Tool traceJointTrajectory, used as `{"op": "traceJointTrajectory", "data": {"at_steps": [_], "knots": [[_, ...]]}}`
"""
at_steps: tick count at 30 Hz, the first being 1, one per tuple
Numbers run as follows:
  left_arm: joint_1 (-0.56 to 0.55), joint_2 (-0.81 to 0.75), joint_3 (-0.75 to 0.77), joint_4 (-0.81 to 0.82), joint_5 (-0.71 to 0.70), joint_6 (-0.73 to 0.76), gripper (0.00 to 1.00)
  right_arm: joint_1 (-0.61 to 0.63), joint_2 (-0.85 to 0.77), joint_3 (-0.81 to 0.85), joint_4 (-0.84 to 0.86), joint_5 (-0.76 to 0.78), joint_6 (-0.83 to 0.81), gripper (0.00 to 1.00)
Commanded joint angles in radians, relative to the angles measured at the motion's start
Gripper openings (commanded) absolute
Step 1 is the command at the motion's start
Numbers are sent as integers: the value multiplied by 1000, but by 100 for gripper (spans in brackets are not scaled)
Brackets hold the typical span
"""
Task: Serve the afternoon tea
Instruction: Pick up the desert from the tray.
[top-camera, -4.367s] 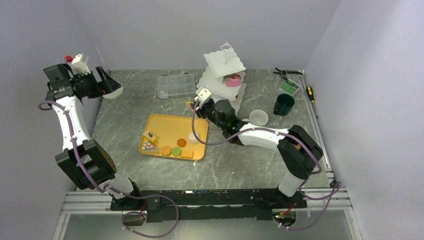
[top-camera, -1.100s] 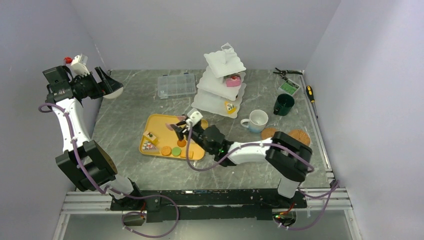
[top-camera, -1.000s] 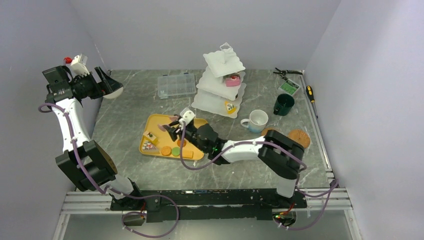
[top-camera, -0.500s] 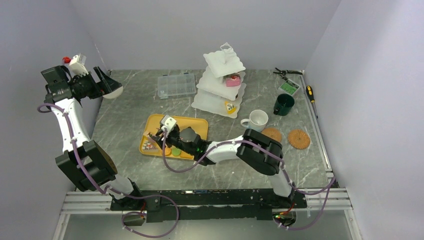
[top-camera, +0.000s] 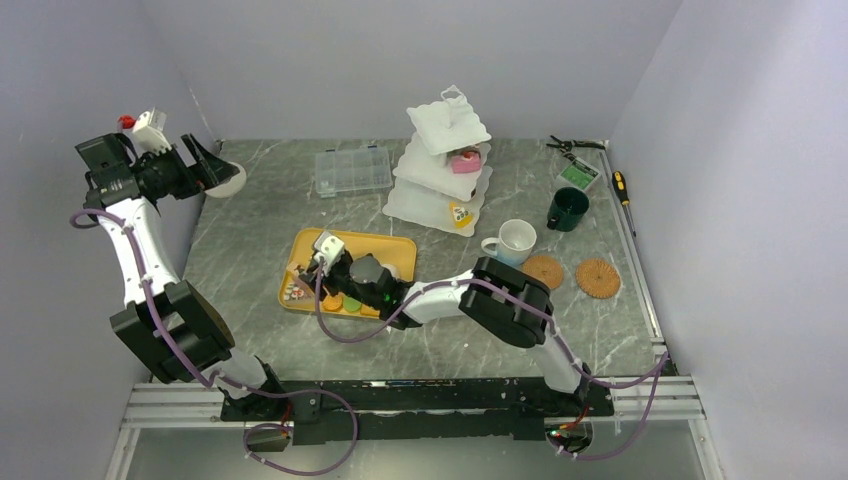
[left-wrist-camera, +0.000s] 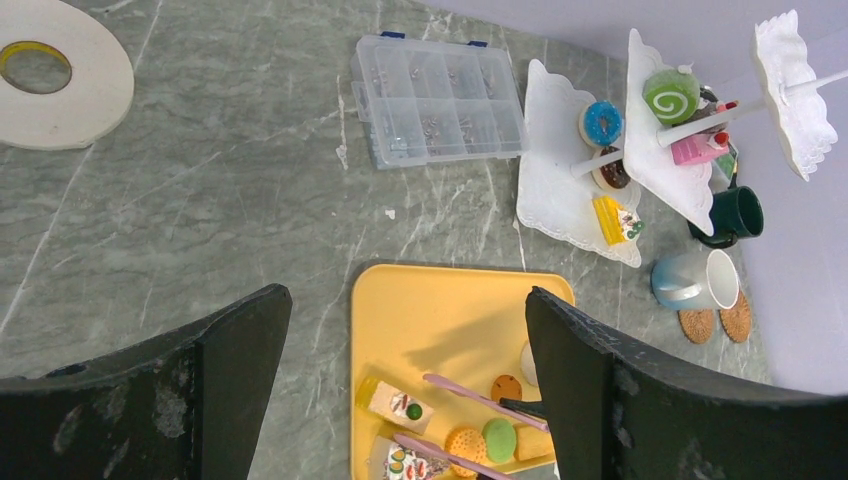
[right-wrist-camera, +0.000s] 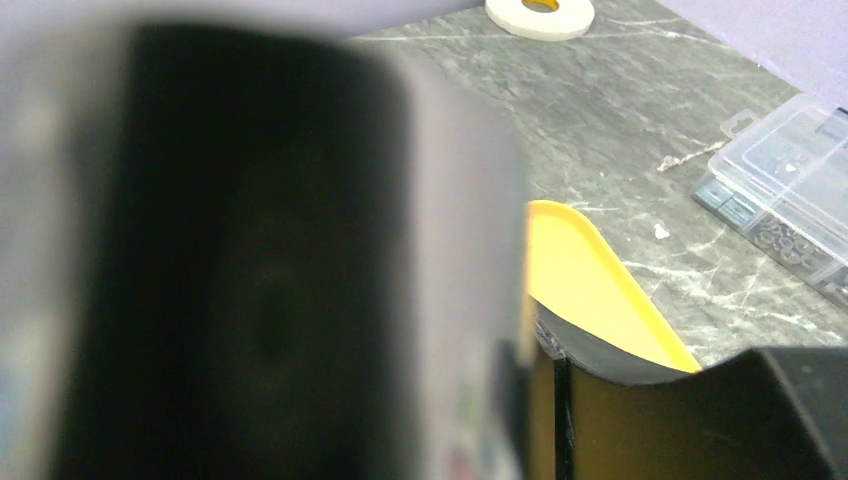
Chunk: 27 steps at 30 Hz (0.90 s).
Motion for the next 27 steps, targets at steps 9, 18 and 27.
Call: {"op": "traceJointTrajectory", "data": {"at_steps": [9,18,27], "knots": [[24,-9,27,23,50,-14,93,-4,-45,18,58,33,-50,40],[27,-12,26,36,54,-26,93,-134,-420,-109,-86,63,-107,38],[31,-13,16,48,60,-31,93,-297,-748,-213,-373,43,-133,37]]}}
